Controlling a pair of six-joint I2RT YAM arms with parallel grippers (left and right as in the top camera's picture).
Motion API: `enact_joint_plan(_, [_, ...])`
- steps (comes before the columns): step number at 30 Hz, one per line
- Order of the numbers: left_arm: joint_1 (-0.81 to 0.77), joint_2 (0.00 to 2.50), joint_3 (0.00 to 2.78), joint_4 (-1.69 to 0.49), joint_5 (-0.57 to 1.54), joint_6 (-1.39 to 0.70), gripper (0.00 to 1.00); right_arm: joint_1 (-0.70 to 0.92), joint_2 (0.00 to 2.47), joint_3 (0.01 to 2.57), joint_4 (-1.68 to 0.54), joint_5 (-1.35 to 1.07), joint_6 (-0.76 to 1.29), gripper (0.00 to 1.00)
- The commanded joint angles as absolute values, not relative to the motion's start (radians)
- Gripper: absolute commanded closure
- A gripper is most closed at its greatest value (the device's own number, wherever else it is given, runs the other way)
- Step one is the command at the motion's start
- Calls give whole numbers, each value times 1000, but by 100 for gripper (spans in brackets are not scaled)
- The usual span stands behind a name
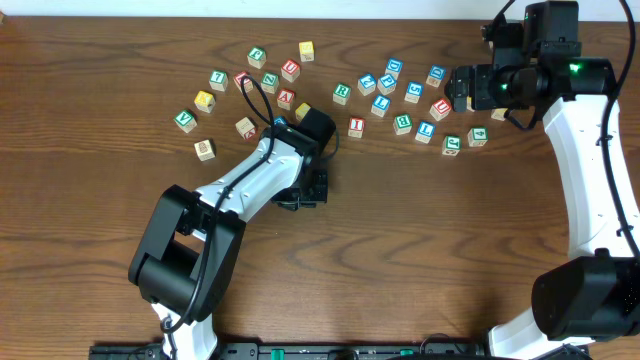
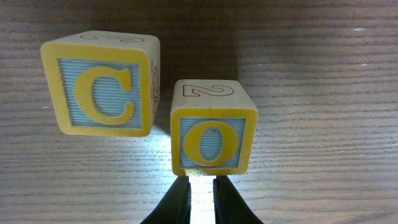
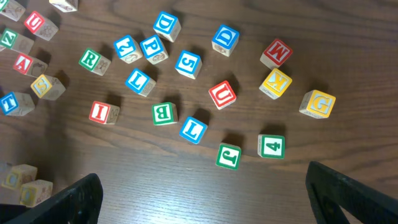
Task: Spell out CORL
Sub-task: 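Lower the O block beside the C block and open the left gripper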
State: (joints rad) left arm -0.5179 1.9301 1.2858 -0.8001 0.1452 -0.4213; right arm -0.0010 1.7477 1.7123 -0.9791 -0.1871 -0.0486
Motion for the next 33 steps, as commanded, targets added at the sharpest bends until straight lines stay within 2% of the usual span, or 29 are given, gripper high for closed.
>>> enact_joint_plan(1, [-515,1939,1299,-801,147,-413,86,15,1744,1733,-981,-194,-61,1])
enact_joint_plan(33, [-515,1939,1301,-738,146,-413,87,15,1744,1733,-981,-194,-61,1])
